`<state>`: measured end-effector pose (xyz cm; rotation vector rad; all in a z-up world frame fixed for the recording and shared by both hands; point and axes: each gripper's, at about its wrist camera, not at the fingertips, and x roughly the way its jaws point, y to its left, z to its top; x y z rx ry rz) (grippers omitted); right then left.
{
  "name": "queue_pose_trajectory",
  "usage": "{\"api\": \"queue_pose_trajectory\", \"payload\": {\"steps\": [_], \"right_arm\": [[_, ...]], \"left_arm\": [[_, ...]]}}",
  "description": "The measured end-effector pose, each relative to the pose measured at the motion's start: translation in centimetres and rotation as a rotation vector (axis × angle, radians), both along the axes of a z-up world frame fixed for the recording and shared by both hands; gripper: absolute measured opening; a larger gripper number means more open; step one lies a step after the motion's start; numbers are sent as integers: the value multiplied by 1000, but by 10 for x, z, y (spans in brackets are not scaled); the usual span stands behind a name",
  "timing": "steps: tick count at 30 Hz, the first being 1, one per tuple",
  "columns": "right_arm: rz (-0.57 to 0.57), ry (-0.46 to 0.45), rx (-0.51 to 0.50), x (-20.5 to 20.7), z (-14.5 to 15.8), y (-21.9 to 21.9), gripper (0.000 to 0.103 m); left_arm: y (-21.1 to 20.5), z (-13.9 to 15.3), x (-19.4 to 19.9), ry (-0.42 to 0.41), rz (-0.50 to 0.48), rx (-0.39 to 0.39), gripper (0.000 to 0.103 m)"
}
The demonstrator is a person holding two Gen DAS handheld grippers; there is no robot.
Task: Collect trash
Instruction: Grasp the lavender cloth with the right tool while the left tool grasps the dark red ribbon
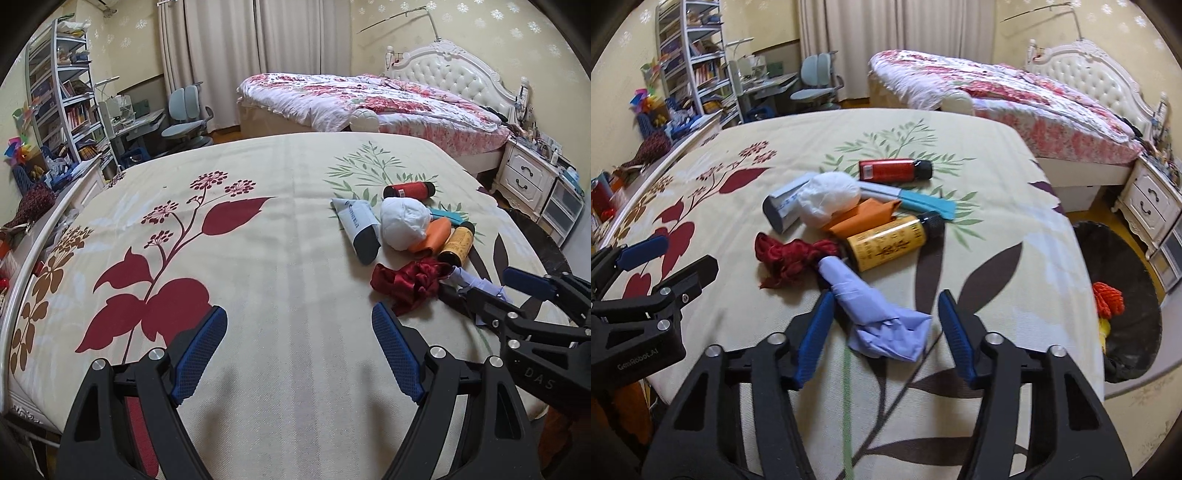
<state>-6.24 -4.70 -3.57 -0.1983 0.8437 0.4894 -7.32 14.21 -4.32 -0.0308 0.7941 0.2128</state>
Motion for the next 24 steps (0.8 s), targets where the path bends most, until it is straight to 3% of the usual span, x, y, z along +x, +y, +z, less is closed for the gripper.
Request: {"api": "queue_pose_trajectory", "payload": {"steps": [2,24], "right_arm": [[0,-2,-14,0,-4,3,47],[-188,-21,16,15,0,-73,46]], "left_arm": [[-1,-1,0,2,-3,-1,81],[-48,-12,42,56,-142,-55,81]]}}
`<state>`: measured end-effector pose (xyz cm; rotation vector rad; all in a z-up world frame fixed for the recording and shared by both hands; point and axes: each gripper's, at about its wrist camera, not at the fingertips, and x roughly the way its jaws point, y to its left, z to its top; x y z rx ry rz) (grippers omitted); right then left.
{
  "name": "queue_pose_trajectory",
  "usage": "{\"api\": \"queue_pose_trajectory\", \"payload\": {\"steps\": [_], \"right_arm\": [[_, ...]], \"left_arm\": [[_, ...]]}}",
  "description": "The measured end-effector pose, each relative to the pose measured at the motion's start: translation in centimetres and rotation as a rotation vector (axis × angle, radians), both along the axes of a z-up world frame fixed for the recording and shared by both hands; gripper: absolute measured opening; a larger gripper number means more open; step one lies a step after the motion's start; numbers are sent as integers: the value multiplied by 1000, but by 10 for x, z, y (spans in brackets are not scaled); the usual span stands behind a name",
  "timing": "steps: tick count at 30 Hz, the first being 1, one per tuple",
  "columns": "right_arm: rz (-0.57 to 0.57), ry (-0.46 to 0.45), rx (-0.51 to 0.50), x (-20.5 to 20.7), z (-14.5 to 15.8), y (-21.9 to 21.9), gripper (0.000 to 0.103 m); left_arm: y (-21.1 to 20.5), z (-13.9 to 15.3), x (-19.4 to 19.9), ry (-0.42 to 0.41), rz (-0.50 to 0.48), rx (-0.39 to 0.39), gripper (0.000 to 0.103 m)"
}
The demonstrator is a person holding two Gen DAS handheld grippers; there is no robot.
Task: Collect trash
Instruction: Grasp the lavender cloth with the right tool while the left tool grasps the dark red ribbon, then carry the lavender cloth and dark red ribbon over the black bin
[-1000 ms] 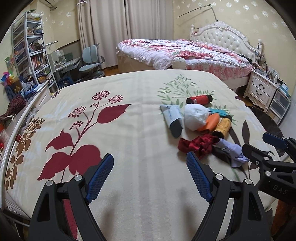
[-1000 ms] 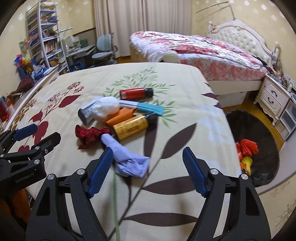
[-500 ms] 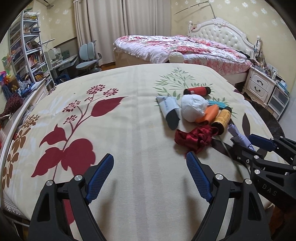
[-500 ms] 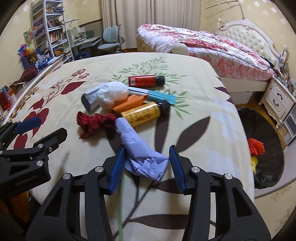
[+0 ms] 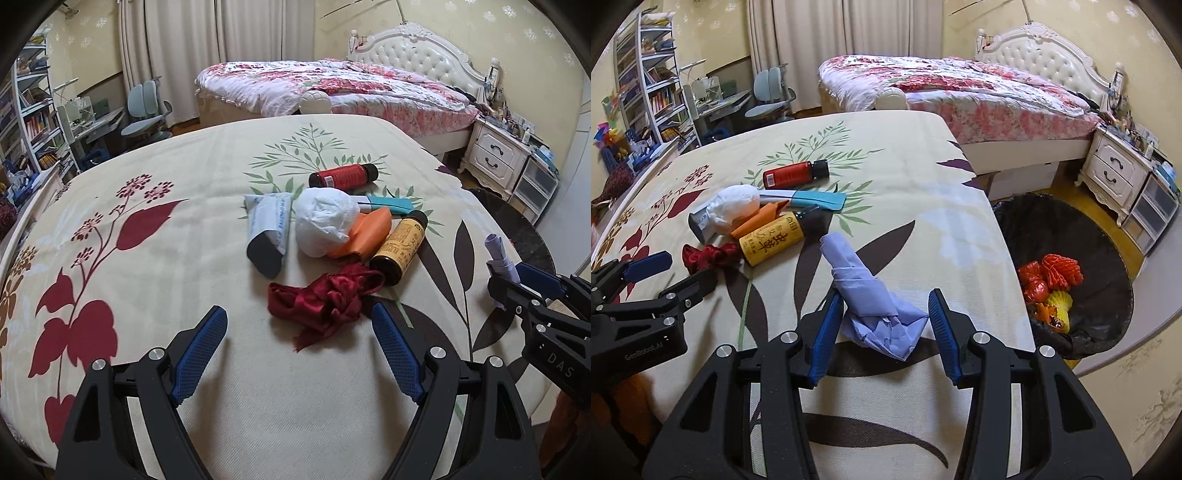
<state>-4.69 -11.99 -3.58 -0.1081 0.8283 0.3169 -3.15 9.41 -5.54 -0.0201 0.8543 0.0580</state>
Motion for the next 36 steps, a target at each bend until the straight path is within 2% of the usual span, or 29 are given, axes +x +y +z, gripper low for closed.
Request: {"api": "queue_pose_trajectory", "payload": {"steps": [1,2,3,9,14,21,28,36], "right_arm": [[-1,0,4,1,0,-1,46],[-1,0,7,1,0,-2,46],[-1,2,11,2,-1,-3,46],[-4,14,23,3,-5,-6,47],[-7,11,30,1,-4,-8,46],[-12,-4,30,-2,1,-10,46],[-34,-32,41,-3,13,-19,46],[-97,-82,48,-1,31,-43,46]], "left_arm": [[-1,0,1,3,-7,-7,80],[-2,-1,3,8,-16,-14,72],[-4,-2,4,18,-25,-14,59],[-14,-5,-1,8,-78,18,41],[-16,-3,-4,0,-87,14,37],[-8,3,-14,-20,-58,-24,37],[-11,26,-27,-102,-49,-19,37],[-28,46,-21,-166,-81,-40,37]]}}
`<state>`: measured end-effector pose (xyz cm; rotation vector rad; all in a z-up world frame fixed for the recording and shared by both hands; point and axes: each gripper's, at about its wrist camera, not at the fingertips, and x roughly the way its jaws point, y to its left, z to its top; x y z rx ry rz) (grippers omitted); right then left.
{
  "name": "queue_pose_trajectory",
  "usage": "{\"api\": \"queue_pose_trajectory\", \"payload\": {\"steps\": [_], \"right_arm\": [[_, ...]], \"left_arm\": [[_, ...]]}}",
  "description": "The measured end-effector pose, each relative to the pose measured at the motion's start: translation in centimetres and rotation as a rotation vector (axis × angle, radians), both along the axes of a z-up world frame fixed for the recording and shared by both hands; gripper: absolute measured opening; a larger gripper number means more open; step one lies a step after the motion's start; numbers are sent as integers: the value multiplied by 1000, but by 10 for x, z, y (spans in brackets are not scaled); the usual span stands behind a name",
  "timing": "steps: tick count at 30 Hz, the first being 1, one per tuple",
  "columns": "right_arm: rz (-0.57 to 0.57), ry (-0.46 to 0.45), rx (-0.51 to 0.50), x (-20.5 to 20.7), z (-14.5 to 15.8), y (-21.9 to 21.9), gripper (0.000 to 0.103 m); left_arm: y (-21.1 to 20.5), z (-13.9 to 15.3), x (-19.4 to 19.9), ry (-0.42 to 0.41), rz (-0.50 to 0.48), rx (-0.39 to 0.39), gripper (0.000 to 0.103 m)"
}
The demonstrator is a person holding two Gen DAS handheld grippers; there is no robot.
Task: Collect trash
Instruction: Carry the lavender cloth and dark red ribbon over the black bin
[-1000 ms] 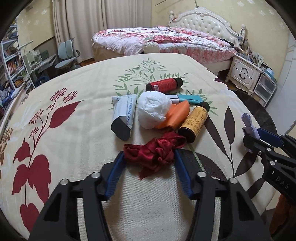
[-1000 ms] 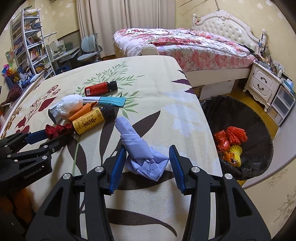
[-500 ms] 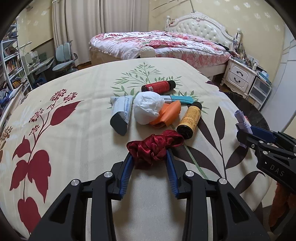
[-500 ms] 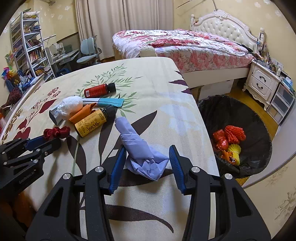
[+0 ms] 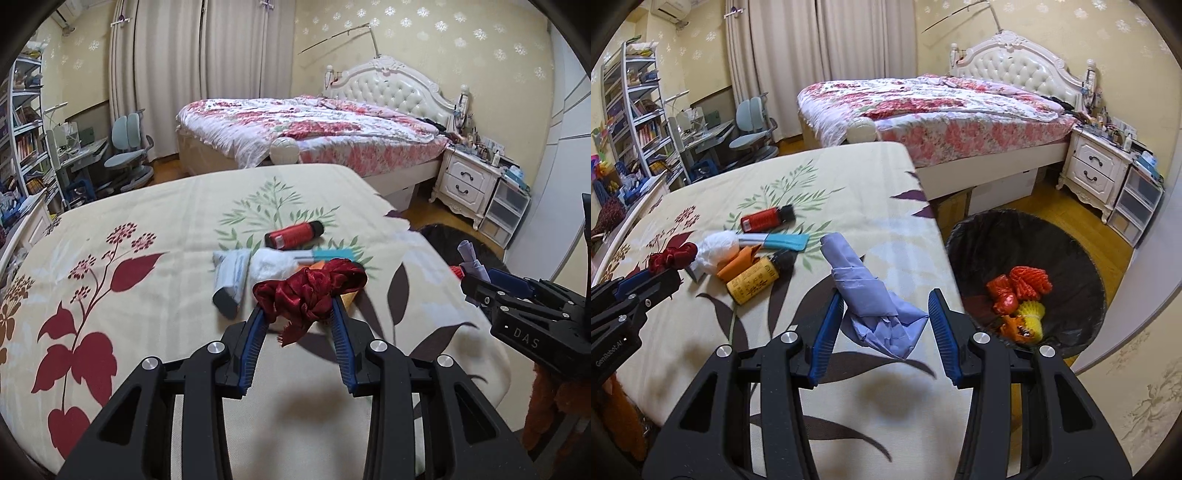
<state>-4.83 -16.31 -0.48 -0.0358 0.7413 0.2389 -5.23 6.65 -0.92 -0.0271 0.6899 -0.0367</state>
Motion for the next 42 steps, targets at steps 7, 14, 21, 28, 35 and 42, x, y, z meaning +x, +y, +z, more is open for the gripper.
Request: {"api": "queue_pose_trajectory", "payload": {"steps": [7,14,21,28,35,42], "right_arm": [[-102,-39,-10,12,11,-36,46],[-212,-69,-34,29,11,-72,46],[-294,-63,-33,50,2,-103,46],[-350,-55,-40,70,-8,-125,47],[-401,-27,-27,89,-22,-148,47],[-438,-4,-11,103,-33,-163,47]], "left_arm": [[-28,8,25,-30,-49,-24,37],[-74,10,58,-49,-135,-40,37],[-122,1,89,-31,-204,-22,37],[-166,-12,122,-13,-245,9,37],[-195,-28,147,27,-275,31,37],[-213,-41,164,65,-287,49,37]]}}
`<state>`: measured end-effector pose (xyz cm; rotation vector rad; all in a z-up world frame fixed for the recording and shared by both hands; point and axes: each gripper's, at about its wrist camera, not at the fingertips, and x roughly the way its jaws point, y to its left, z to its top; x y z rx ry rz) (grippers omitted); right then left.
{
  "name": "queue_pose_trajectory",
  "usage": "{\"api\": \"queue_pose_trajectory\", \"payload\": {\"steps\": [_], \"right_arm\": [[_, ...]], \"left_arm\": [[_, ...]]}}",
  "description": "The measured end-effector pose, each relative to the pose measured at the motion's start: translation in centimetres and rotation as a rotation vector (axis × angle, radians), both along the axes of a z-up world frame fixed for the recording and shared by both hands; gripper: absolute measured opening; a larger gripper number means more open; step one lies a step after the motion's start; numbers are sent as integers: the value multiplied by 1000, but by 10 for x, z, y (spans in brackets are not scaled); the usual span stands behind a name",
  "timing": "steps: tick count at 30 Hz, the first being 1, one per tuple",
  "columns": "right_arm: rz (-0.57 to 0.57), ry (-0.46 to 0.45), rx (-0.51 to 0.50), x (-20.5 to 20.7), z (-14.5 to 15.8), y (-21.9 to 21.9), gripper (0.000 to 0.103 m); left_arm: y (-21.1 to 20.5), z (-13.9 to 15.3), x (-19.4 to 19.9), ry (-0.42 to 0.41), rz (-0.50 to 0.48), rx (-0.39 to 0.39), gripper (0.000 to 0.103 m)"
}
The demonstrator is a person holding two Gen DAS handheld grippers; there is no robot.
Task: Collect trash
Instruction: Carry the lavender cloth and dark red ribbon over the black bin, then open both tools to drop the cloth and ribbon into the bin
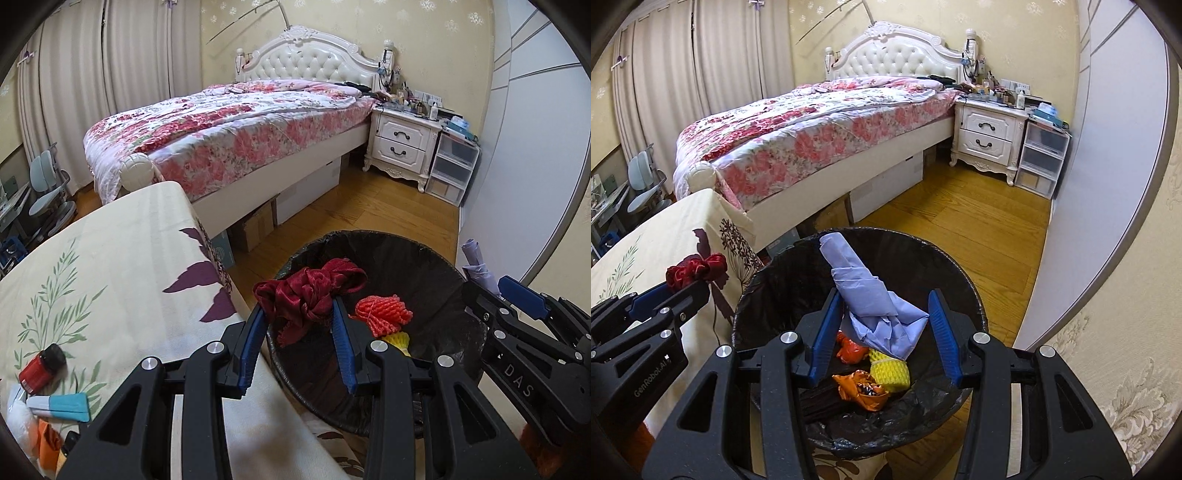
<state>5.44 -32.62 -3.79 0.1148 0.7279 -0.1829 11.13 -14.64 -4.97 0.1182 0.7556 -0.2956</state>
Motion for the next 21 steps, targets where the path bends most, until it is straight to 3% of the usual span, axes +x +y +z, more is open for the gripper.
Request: {"api": "queue_pose_trajectory", "payload": {"steps": [14,18,20,21], "right_arm": [[-29,7,1,6,-5,-9,47],[-39,-2,0,4,-4,-9,49],[-49,-11,-5,3,-2,-9,62],[-55,-19,-6,3,-1,-9,63]], "left_arm": [[-16,-5,8,8,-26,27,40],[-16,-4,9,3,-19,23,50],[-15,-3,8,1,-14,20,59],[-15,-3,8,0,-12,18,65]]}}
